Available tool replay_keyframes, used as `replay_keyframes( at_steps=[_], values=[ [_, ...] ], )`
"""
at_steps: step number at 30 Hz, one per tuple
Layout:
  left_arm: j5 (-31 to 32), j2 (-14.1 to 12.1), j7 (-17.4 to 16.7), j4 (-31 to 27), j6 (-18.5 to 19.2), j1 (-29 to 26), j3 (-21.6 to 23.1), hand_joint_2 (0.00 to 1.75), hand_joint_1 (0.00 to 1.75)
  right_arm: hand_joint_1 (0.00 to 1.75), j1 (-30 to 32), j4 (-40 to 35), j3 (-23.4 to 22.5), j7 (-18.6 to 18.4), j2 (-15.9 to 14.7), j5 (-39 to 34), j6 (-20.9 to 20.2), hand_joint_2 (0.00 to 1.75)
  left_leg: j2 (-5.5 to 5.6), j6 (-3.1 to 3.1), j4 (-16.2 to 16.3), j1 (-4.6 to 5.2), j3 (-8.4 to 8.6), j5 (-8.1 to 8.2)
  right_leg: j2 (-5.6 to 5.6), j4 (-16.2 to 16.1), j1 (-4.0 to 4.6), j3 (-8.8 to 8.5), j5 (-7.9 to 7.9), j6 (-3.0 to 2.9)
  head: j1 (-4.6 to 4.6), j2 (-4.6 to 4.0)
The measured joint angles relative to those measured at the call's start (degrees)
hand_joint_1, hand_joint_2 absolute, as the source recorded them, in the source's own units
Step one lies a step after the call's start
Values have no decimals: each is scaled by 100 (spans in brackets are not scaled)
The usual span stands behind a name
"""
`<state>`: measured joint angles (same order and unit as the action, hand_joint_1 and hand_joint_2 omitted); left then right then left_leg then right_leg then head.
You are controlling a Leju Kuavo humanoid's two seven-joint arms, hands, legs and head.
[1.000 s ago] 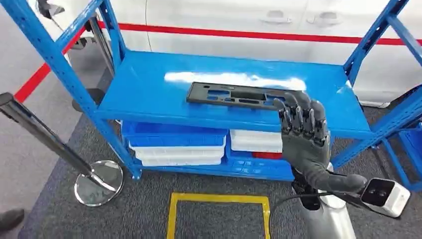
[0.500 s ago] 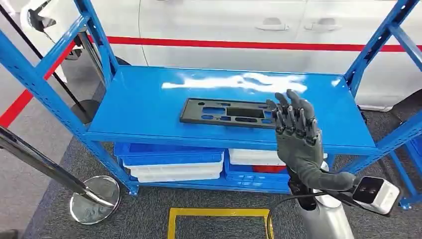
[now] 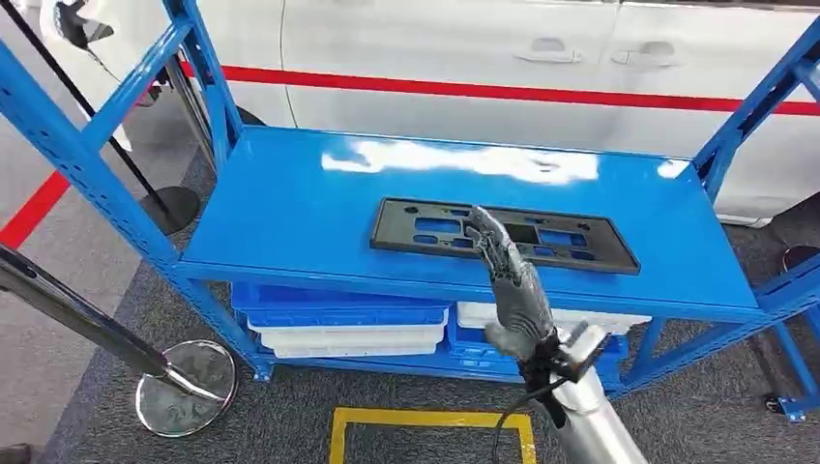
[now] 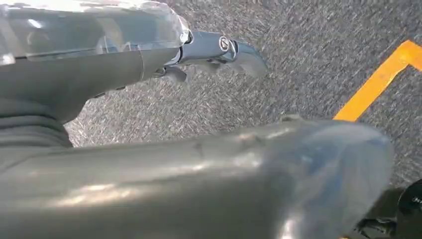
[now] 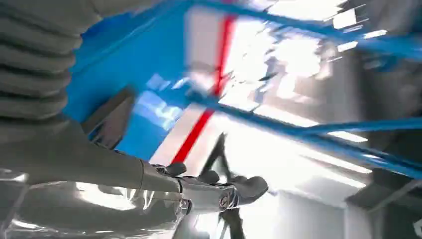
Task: Take the parts from the cabinet and place them on the table.
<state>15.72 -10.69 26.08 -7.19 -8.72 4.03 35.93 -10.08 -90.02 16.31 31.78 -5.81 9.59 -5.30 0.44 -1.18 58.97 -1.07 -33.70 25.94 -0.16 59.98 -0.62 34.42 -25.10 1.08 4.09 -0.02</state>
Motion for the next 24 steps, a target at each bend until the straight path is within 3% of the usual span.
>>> replay_keyframes(
  at_steps=[1, 4, 6, 7, 9, 10, 11, 12, 13, 15, 16, 17, 20, 21, 22, 24],
  values=[
    [0, 7, 4, 0, -2, 8, 0, 0, 0, 0, -1, 95, 48, -15, -2, 314, 264, 175, 1, 29, 5, 31, 1, 15, 3, -107, 52, -69, -89, -28, 2, 0],
    [-13, 17, 13, 2, 0, 3, 0, 0, 0, 0, 16, 251, 142, -33, -2, 528, 451, 175, -6, 127, -43, 7, 13, 7, -16, -140, 74, -47, -101, -90, 2, 0],
    [0, 26, 26, 2, 6, 6, 4, 0, 0, 0, 9, 342, 214, -129, -2, 1203, 962, 175, -13, 188, 4, 10, 34, 69, 11, -297, 12, -150, -35, -173, 2, 0],
    [0, 26, 39, 2, 24, 2, 9, 0, 0, 0, -19, 410, 264, -205, 0, 1714, 1353, 175, -11, 198, 203, 10, -41, 211, 8, -319, 16, -175, -33, -197, 4, 0],
    [0, 28, 59, 2, 50, 15, 50, 0, 0, 0, -66, 595, 424, -400, 35, 2813, 2159, 175, -11, 218, 1104, 10, -463, 674, 19, -310, 34, -181, -49, -239, 2, 0],
    [0, 28, 72, 2, 68, 11, 92, 0, 0, 0, -95, 719, 531, -538, 70, 3393, 2623, 175, -11, 234, 1536, 10, -675, 824, 18, -303, 46, -179, -56, -251, 2, 0],
    [0, 31, 74, 2, 79, 7, 142, 0, 0, 0, -143, 829, 615, -628, 101, 3779, 2953, 175, -12, 244, 1728, 10, -776, 824, 13, -291, 55, -180, -62, -259, 2, 0],
    [0, 31, 79, 2, 85, 10, 166, 0, 0, 0, -191, 974, 728, -724, 143, 4174, 3296, 175, -12, 245, 1626, 10, -736, 691, 7, -281, 56, -187, -70, -261, 2, 0],
    [0, 31, 81, 2, 85, 19, 190, 0, 0, 0, -242, 1095, 822, -796, 182, 4388, 3496, 175, -12, 241, 1275, 10, -577, 463, -2, -267, 56, -196, -85, -251, 2, 0],
    [0, 24, 81, 2, 85, 37, 243, 0, 0, 0, -329, 1235, 925, -885, 232, 4562, 3645, 175, -13, 215, 236, 9, -73, -35, -4, -203, 52, -220, -141, -213, 2, 0],
    [0, 20, 85, 2, 85, 44, 278, 0, 0, 0, -371, 1316, 992, -984, 265, 4803, 3784, 175, -11, 177, 47, 16, 28, 58, 1, -181, 49, -217, -165, -192, 2, 0],
    [0, 22, 87, 0, 85, 51, 291, 0, 0, 0, -458, 1390, 1047, -1091, 284, 5053, 3896, 175, -6, 153, 18, 57, 31, 40, -8, -145, 85, -194, -178, -166, 2, 0],
    [-2, 20, 85, 2, 83, 61, 387, 0, 0, 0, -766, 1733, 1362, -1629, 446, 6102, 4101, 175, -9, 76, 25, 66, 8, 19, -22, -153, 81, -178, -153, -118, 2, 0],
    [0, 20, 85, 2, 83, 74, 437, 0, 0, 0, -884, 1867, 1482, -1793, 514, 6331, 4119, 175, -16, 30, -9, 30, 15, -8, -26, -126, 80, -163, -185, -84, 2, 0],
    [-2, 17, 83, 2, 83, 95, 466, 0, 0, 0, -982, 1974, 1578, -1919, 573, 6449, 4134, 175, -17, 4, -18, 26, 15, -23, -13, -48, 55, -145, -260, -44, 2, 0],
    [-2, 7, 83, 2, 81, 113, 522, 0, 0, 0, -1164, 2161, 1689, -2033, 658, 6533, 4173, 175, -16, -39, -18, 28, -3, -27, -2, 634, 29, 161, -669, 12, 2, 0]
  ],
)
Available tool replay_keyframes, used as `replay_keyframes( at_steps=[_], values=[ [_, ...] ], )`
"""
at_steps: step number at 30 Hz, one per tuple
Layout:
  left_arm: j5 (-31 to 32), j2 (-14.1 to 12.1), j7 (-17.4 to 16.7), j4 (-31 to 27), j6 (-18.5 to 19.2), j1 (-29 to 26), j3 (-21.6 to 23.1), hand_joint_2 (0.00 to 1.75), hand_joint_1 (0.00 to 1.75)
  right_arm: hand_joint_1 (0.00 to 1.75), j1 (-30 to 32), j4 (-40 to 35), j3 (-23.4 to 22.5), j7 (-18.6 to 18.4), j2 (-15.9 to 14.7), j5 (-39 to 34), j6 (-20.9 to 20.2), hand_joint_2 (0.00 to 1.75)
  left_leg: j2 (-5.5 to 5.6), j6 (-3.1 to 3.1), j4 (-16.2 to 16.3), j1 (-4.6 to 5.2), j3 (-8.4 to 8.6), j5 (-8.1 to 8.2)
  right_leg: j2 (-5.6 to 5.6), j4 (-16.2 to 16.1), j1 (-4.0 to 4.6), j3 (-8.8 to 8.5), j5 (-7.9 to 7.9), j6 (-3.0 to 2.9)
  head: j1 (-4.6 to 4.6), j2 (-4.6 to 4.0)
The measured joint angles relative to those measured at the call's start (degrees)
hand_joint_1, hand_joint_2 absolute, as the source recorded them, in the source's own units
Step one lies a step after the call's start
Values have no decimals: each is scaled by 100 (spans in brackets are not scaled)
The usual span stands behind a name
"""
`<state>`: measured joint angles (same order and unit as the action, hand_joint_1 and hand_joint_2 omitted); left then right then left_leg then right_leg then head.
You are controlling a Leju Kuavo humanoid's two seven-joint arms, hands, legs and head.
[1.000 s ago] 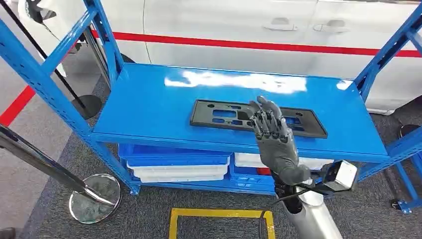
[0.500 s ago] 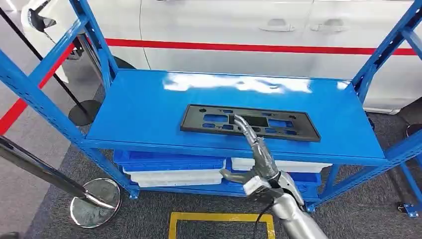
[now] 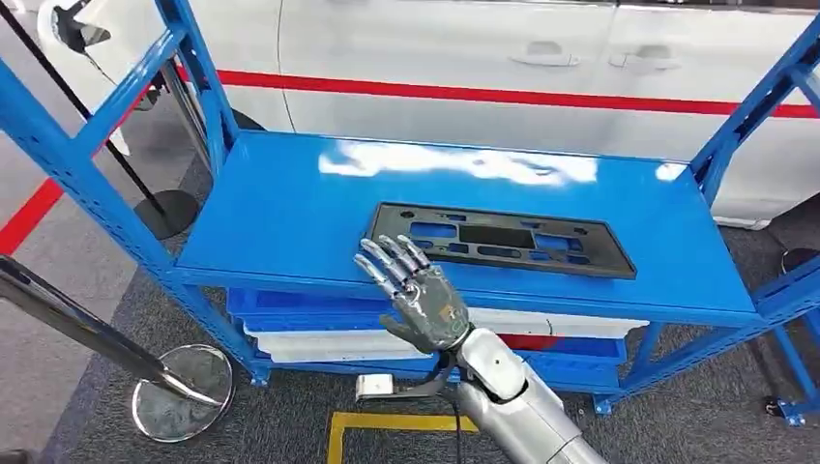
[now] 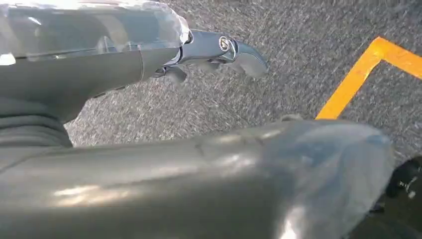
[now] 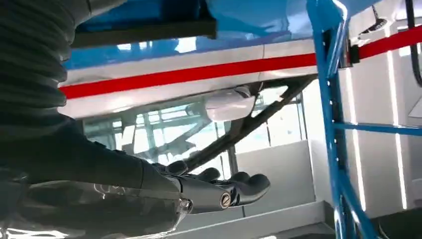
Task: Take the parts from the cabinet and place them on the table.
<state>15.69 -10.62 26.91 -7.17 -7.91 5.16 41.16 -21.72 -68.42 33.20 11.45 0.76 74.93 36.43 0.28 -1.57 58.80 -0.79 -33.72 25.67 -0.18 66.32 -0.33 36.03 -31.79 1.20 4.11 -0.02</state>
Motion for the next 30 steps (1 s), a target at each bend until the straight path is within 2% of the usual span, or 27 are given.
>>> replay_keyframes(
  at_steps=[1, 2, 3, 4, 5, 7, 8, 11, 12, 13, 14, 16, 17, 18, 19, 20, 22, 23, 24, 27, 28, 29, 30],
  values=[
    [0, 0, 0, 0, 0, -4, 35, 0, 0, 0, -54, 91, 44, -20, 31, 9, 18, 175, 0, -1, 0, 1, -2, 0, 1, 484, -9, 223, -201, 22, 0, 0],
    [0, 0, 0, 0, 0, -12, 55, 0, 0, 0, -84, 189, 99, -31, 61, 13, 22, 175, 1, -2, 1, 1, -4, 1, 2, 876, -13, 412, -321, 36, 0, 0],
    [2, 0, 0, 0, 0, -18, 59, 0, 0, 0, -102, 265, 127, -50, 64, 24, 15, 175, 5, -2, 1, 1, -2, 1, 3, 1017, -21, 491, -297, 40, 0, 0],
    [0, 0, 0, 0, 0, -22, 79, 0, 0, 0, -140, 359, 156, -105, 85, 50, 13, 175, 8, -1, 1, 1, 1, 2, 3, 880, -29, 444, -139, 34, 0, 0],
    [2, 2, 0, 0, -4, -20, 107, 0, 0, 0, -230, 493, 175, -177, 140, 52, 13, 175, 10, 1, 2, 2, 5, 2, 3, 504, -29, 284, 112, 12, 0, 0],
    [2, 0, 0, 0, -15, 1, 171, 0, 0, 0, -554, 823, 190, -322, 296, 57, 26, 175, 2, 19, 2, 7, 21, 3, 2, -539, -6, -193, 619, -85, 0, 0],
    [0, 2, -4, 0, -22, 12, 188, 0, 0, 0, -755, 1029, 190, -416, 379, 88, 26, 175, -9, 52, 2, 24, 0, 1, 2, -707, 38, -282, 546, -130, 0, 0],
    [2, 0, -18, 0, -31, 23, 203, 0, 0, 0, -1216, 1667, 190, -719, 636, 239, -22, 175, -18, 166, -30, -1, -20, -37, -2, -774, 73, -250, 554, -164, 0, 0],
    [7, 0, -22, 0, -31, 24, 214, 0, 0, 0, -1352, 1844, 190, -807, 704, 302, -30, 175, -17, 203, -56, 8, -5, -50, -1, -826, 65, -260, 583, -202, 0, 0],
    [2, -9, -28, 0, -31, 23, 225, 0, 0, 0, -1477, 2069, 190, -887, 797, 356, -26, 175, -14, 219, 13, -5, -28, 0, 20, -911, -10, -316, 640, -221, 0, 0],
    [4, -20, -31, 0, -31, 19, 232, 0, 0, 0, -1634, 2305, 188, -942, 876, 380, -17, 175, -12, 229, 235, 5, -124, 164, 21, -940, 0, -325, 652, -270, 2, 0],
    [2, -33, -46, 0, -31, 22, 232, 0, 0, 0, -1830, 2705, 186, -1017, 1017, 402, 7, 175, -12, 254, 1118, 0, -529, 602, 27, -938, 16, -324, 647, -289, 2, 0],
    [2, -33, -48, 2, -31, 14, 236, 0, 0, 0, -1872, 2891, 177, -1047, 1056, 402, 15, 175, -12, 273, 1529, 0, -728, 753, 30, -932, 27, -322, 642, -295, 2, 0],
    [2, -33, -48, 2, -31, 2, 241, 0, 0, 0, -1906, 3039, 175, -1084, 1084, 404, 16, 175, -12, 286, 1759, -1, -847, 780, 30, -924, 30, -322, 638, -299, 0, 0],
    [2, -33, -48, 4, -31, -10, 245, 0, 0, 0, -1948, 3199, 164, -1165, 1113, 415, 18, 175, -13, 293, 1688, -4, -829, 655, 28, -913, 31, -325, 629, -300, 2, 0],
    [2, -39, -48, 7, -35, -11, 258, 0, 0, 0, -1998, 3344, 147, -1267, 1145, 450, 16, 175, -13, 298, 1342, -10, -679, 420, 24, -893, 27, -325, 616, -291, 0, 0],
    [2, -72, -50, 7, -46, -2, 299, 0, 0, 0, -2138, 3587, 101, -1405, 1196, 531, 22, 175, -16, 305, 300, -41, -193, -104, 10, -807, 17, -324, 552, -247, 0, 0],
    [2, -74, -57, 9, -46, 9, 317, 0, 0, 0, -2220, 3713, 81, -1436, 1206, 546, 29, 175, -4, 297, 130, -18, -82, 13, 6, -753, 53, -286, 516, -206, 0, 0],
    [2, -81, -59, 11, -48, 13, 326, 0, 0, 0, -2269, 3780, 64, -1469, 1211, 564, 26, 175, 11, 229, 79, -12, -96, -18, -10, -697, 66, -252, 508, -195, 0, 0],
    [13, -79, -63, 13, -46, -3, 337, 0, 0, 0, -2377, 4071, 13, -1698, 1215, 743, -109, 175, 9, 144, 86, -4, -110, -22, -9, -719, 63, -251, 514, -151, 0, 0],
    [2, -79, -63, 13, -46, 2, 337, 0, 0, 0, -2408, 4146, 9, -1763, 1215, 793, -164, 175, 6, 108, 57, -38, -99, -38, -13, -687, 54, -238, 468, -120, 0, 0],
    [2, -83, -63, 13, -46, 6, 337, 0, 0, 0, -2443, 4216, -8, -1818, 1213, 835, -216, 175, 4, 84, 55, -39, -100, -42, -6, -544, 47, -190, 354, -79, -2, 0],
    [2, -100, -66, 13, -46, 9, 337, 0, 0, 0, -2482, 4283, -35, -1858, 1207, 863, -265, 175, 4, 62, 54, -39, -103, -41, -1, -197, 34, -24, 143, -43, 0, 0]
  ],
)
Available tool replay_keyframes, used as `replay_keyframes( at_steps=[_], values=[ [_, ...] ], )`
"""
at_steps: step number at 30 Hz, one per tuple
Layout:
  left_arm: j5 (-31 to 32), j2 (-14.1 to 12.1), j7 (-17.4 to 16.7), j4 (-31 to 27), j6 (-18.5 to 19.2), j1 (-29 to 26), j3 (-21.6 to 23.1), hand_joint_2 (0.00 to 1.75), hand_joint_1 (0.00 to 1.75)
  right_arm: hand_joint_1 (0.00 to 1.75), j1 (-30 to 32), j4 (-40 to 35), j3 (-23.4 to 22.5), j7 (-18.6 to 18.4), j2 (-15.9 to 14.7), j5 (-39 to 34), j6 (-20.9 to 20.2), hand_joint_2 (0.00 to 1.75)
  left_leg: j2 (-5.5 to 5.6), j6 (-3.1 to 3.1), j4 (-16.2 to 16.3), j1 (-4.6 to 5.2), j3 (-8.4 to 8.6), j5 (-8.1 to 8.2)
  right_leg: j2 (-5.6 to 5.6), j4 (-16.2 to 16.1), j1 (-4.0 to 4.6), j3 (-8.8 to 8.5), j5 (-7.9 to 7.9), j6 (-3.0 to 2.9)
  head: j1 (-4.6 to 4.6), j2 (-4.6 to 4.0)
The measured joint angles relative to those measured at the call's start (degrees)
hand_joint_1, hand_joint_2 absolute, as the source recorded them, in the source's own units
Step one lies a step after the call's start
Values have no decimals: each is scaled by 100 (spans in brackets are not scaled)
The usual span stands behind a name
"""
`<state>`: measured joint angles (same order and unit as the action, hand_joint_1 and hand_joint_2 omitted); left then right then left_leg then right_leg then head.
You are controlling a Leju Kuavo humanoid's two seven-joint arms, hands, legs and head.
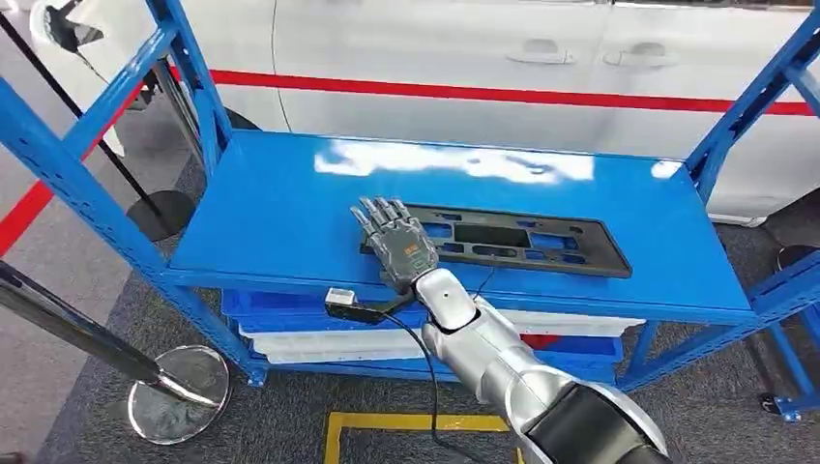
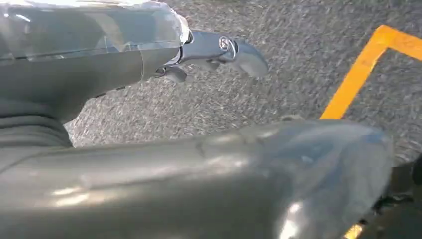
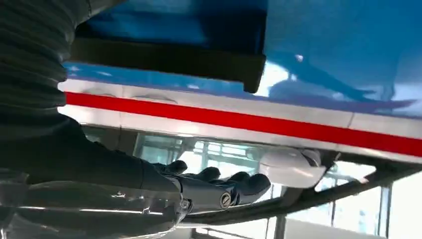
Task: Take the parts from the cabinet and place them on the table.
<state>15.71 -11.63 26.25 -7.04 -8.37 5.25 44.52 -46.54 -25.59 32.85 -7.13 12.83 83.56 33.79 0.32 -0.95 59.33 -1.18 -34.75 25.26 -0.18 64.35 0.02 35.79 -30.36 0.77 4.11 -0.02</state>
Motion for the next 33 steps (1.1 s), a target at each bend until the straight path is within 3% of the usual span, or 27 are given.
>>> replay_keyframes(
  at_steps=[2, 3, 4, 5, 7, 8, 12, 13, 14, 15, 17, 18, 19, 20, 22, 23, 24, 25, 27, 29, 30, 32, 33],
  values=[
    [0, -4, -4, 0, -2, -2, 0, 0, 0, 0, -20, 157, -39, -72, -22, 63, -81, 175, -1, -9, 1, 6, -1, 6, 1, 940, -26, 448, -384, 41, 0, 0],
    [0, -9, -15, 2, -2, -3, 0, 0, 0, 0, -12, 221, -44, -101, -44, 76, -103, 175, 1, -12, 2, 6, -1, 8, 2, 1214, -28, 598, -432, 46, 0, 0],
    [0, -11, -28, 2, -2, -5, 0, 0, 0, 0, -8, 281, -50, -133, -68, 78, -135, 175, 2, -14, 3, 7, 3, 9, 2, 1231, -29, 637, -334, 40, 0, 0],
    [0, -11, -33, 2, -2, -11, 0, 0, 0, 0, -22, 317, -72, -177, -85, 81, -140, 175, 4, -12, 3, 10, 12, 11, 1, 966, -27, 531, -118, 20, 0, 0],
    [0, -9, -31, 2, 0, -7, 0, 0, 0, 0, -52, 374, -131, -275, -118, 114, -146, 175, 5, -5, -1, 18, 47, 21, 2, -60, -6, 62, 434, -64, 0, 0],
    [0, -2, -26, 2, 2, -7, 4, 0, 0, 0, -63, 402, -151, -321, -142, 144, -148, 175, 3, -2, -8, 8, 48, 23, 6, -471, 30, -104, 511, -118, 0, 0],
    [9, 13, 6, 2, 43, -17, 44, 0, 0, 0, -123, 498, -190, -448, -223, 251, -177, 175, -1, 130, -66, 2, 61, -3, -9, -586, 86, -157, 479, -178, 0, 0],
    [5, 13, 11, 2, 44, -16, 48, 0, 0, 0, -140, 509, -194, -452, -238, 262, -179, 175, -3, 168, -69, 31, 76, 16, -8, -706, 11, -229, 541, -210, 2, 0],
    [0, 13, 13, 2, 46, -14, 50, 0, 0, 0, -155, 529, -194, -452, -243, 267, -186, 175, -2, 168, 36, 6, 54, 95, 14, -773, 14, -277, 565, -218, 0, 0],
    [0, 11, 20, 2, 46, -7, 52, 0, 0, 0, -158, 548, -194, -452, -245, 267, -197, 175, -2, 167, 316, 10, -62, 292, 21, -780, 9, -287, 568, -248, 2, 0],
    [0, 4, 17, 2, 48, -15, 70, 0, 0, 0, -146, 586, -194, -454, -249, 267, -227, 175, -3, 206, 1211, 0, -466, 732, 20, -772, 20, -281, 559, -267, 0, 0],
    [0, 4, 17, 2, 48, -22, 83, 0, 0, 0, -146, 601, -194, -463, -251, 273, -234, 175, -3, 228, 1555, 0, -622, 844, 17, -764, 25, -278, 558, -268, 2, 0],
    [4, 4, 20, 2, 50, -29, 94, 0, 0, 0, -143, 620, -194, -507, -251, 293, -238, 175, -4, 245, 1663, -1, -669, 814, 15, -754, 25, -278, 555, -269, 2, 0],
    [2, 4, 20, 2, 50, -29, 96, 0, 0, 0, -146, 629, -194, -560, -251, 326, -247, 175, -5, 254, 1473, -7, -573, 649, 12, -736, 23, -279, 546, -261, 0, 0],
    [0, -9, 20, 2, 50, -23, 98, 0, 0, 0, -169, 644, -194, -723, -258, 417, -293, 175, -8, 264, 549, -24, -105, 161, 3, -665, 9, -279, 504, -222, 2, 0],
    [0, -11, 17, 2, 48, -22, 98, 0, 0, 61, -189, 651, -194, -811, -264, 450, -345, 175, -10, 257, 101, -35, 113, 39, 2, -607, 7, -269, 470, -193, 0, 0],
    [0, -11, 15, 2, 48, -8, 101, 0, 0, 175, -221, 660, -208, -920, -300, 470, -409, 175, 1, 220, 4, 13, 182, 143, -7, -542, 53, -221, 436, -144, 2, 0],
    [0, -15, 11, 2, 50, -6, 101, 0, 0, 175, -244, 666, -238, -1023, -341, 472, -501, 175, 11, 146, 28, -1, 156, 121, -12, -537, 45, -210, 443, -130, -2, 0],
    [-2, -15, 9, 2, 50, -29, 109, 0, 0, 175, -258, 690, -325, -1232, -448, 483, -666, 175, 16, 89, 27, 34, 139, 107, -9, -553, 32, -212, 469, -86, 0, 0],
    [-7, -15, 9, 2, 57, -20, 125, 0, 0, 175, -268, 712, -407, -1338, -566, 481, -756, 175, 11, 10, -22, -7, 145, 60, -13, -466, 12, -190, 385, -23, 0, 0],
    [-9, -26, 9, 2, 61, -23, 127, 0, 0, 175, -277, 723, -446, -1362, -619, 472, -774, 175, 9, -9, -23, -9, 133, 50, -1, -249, 10, -83, 211, 19, 0, 0],
    [-7, -31, 11, 2, 66, -30, 131, 0, 0, 175, -269, 756, -507, -1362, -728, 470, -795, 175, 9, -36, -22, -1, 99, 40, 1, 611, -30, 326, -221, 82, 0, 0],
    [-7, -31, 13, 2, 66, -35, 131, 0, 0, 175, -262, 773, -531, -1359, -765, 470, -800, 175, 9, -40, -21, 2, 84, 37, 1, 993, -37, 514, -346, 96, 0, 0]
  ],
)
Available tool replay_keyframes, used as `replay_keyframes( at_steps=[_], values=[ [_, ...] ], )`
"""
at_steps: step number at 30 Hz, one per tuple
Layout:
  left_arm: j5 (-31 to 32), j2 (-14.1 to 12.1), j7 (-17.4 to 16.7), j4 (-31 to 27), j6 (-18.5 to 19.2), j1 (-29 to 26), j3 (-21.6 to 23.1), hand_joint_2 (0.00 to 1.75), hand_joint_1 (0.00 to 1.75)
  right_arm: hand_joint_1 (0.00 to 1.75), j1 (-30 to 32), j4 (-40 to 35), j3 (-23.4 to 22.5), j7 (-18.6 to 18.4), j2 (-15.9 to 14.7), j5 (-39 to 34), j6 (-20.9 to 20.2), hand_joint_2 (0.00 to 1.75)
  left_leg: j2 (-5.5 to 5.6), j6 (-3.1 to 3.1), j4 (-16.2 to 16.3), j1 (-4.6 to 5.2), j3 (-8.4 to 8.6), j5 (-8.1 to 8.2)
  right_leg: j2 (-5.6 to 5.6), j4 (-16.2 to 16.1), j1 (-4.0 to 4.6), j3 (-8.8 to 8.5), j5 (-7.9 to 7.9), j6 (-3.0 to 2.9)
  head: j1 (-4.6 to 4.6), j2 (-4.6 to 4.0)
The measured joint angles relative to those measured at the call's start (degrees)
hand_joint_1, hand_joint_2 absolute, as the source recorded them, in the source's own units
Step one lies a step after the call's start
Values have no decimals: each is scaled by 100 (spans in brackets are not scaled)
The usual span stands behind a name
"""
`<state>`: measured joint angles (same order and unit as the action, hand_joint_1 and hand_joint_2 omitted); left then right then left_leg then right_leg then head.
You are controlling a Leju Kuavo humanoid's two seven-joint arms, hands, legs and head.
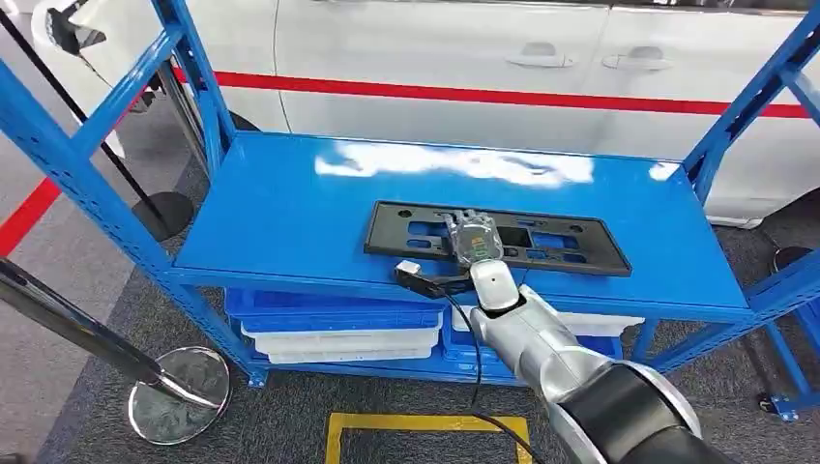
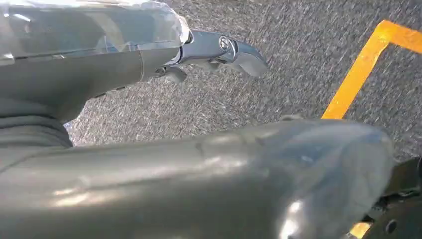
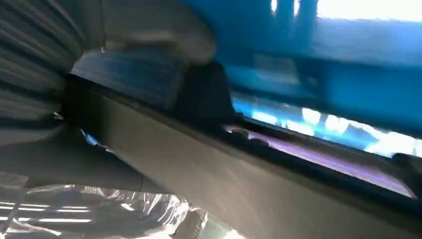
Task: Take the parts from the cabinet and place them on the table.
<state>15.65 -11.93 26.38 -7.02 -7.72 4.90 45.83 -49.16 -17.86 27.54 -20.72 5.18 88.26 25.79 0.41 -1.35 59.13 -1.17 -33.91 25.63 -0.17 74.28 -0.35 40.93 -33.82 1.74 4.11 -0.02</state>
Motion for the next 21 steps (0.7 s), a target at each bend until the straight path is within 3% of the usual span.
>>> replay_keyframes(
  at_steps=[1, 2, 3, 5, 6, 9, 10, 11, 12, 13, 15, 16, 17, 18, 20, 21],
  values=[
    [0, -2, 0, 2, 0, -6, 0, 0, 0, 175, 0, 7, -15, 13, -29, 4, -11, 175, 0, 0, 0, 1, -3, 0, 1, 187, -1, 96, 0, 4, 0, 0],
    [0, -2, 0, 0, 0, -7, 0, 0, 0, 175, -4, 13, -44, 17, -57, 2, -11, 175, 0, 0, 0, 1, 1, 0, 1, 86, -1, 52, 132, -5, 0, 0],
    [0, -2, 0, 0, 0, -5, 0, 0, 0, 175, -19, 18, -70, 17, -72, 0, -11, 175, 0, 1, 0, 2, 13, 0, 1, -262, 1, -116, 367, -29, 0, 0],
    [0, -2, 2, 0, 0, 6, 0, 0, 0, 175, -63, 18, -85, 20, -101, 4, -11, 175, 3, 9, -1, 12, 41, 5, 0, -1299, 29, -623, 870, -129, 0, 0],
    [0, 0, 0, 0, 0, 11, 0, 0, 0, 175, -85, 18, -90, 30, -103, 4, -11, 175, 3, 22, -8, 12, 39, 5, 1, -1528, 62, -740, 801, -178, 0, 0],
    [-2, -9, 2, 0, 26, 20, 0, 0, 0, 175, -123, 18, -125, 68, -105, 20, 8, 175, 4, 132, -44, 5, 29, -23, 0, -1578, 99, -723, 813, -218, 0, 0],
    [4, -9, 4, 0, 42, 21, 0, 0, 0, 175, -136, 18, -149, 90, -109, 20, 24, 175, 4, 171, -71, 12, 51, -34, 1, -1639, 96, -747, 843, -256, 0, 0],
    [7, -15, 9, 0, 46, 18, 0, 0, 0, 175, -135, 18, -168, 120, -103, 20, 48, 175, 3, 184, -33, 17, 40, 10, 17, -1750, 2, -817, 906, -263, 0, 0],
    [7, -18, 22, 0, 55, 22, 0, 0, 0, 175, -134, 20, -175, 162, -101, 31, 52, 175, -1, 196, 103, 14, -4, 115, 29, -1799, 25, -846, 923, -284, 0, 0],
    [7, -20, 46, 0, 61, 34, 0, 0, 0, 175, -136, 24, -179, 188, -103, 44, 63, 175, -1, 199, 453, 13, -170, 339, 42, -1797, 26, -839, 926, -323, 0, 0],
    [4, -26, 85, 0, 68, 17, 0, 0, 0, 175, -122, 31, -206, 245, -105, 57, 70, 175, -3, 237, 1397, 2, -607, 756, 47, -1787, 38, -818, 922, -329, 0, 0],
    [9, -26, 136, 0, 72, 9, 0, 0, 0, 175, -120, 31, -221, 256, -105, 61, 70, 175, -4, 255, 1642, 2, -723, 796, 43, -1775, 38, -808, 922, -329, 0, 0],
    [9, -26, 217, 0, 70, 10, 0, 0, 0, 175, -116, 31, -238, 282, -103, 68, 79, 175, -5, 267, 1629, -3, -724, 698, 40, -1756, 34, -804, 917, -326, 0, 0],
    [7, -28, 293, 0, 55, 17, 0, 0, 0, 175, -116, 31, -258, 308, -105, 72, 90, 175, -6, 276, 1361, -11, -595, 500, 33, -1731, 28, -804, 903, -314, 0, 0],
    [7, -48, 545, 0, -20, 26, 0, 0, 0, 175, -115, 31, -308, 356, -103, 83, 147, 175, -12, 289, 314, -38, -77, -23, 26, -1632, 12, -797, 839, -266, 2, 0],
    [7, -52, 643, 0, -50, 45, 0, 0, 0, 175, -114, 31, -332, 361, -101, 83, 164, 175, -8, 282, 112, -37, 34, 79, 19, -1580, 25, -767, 805, -230, 0, 0]
  ],
)
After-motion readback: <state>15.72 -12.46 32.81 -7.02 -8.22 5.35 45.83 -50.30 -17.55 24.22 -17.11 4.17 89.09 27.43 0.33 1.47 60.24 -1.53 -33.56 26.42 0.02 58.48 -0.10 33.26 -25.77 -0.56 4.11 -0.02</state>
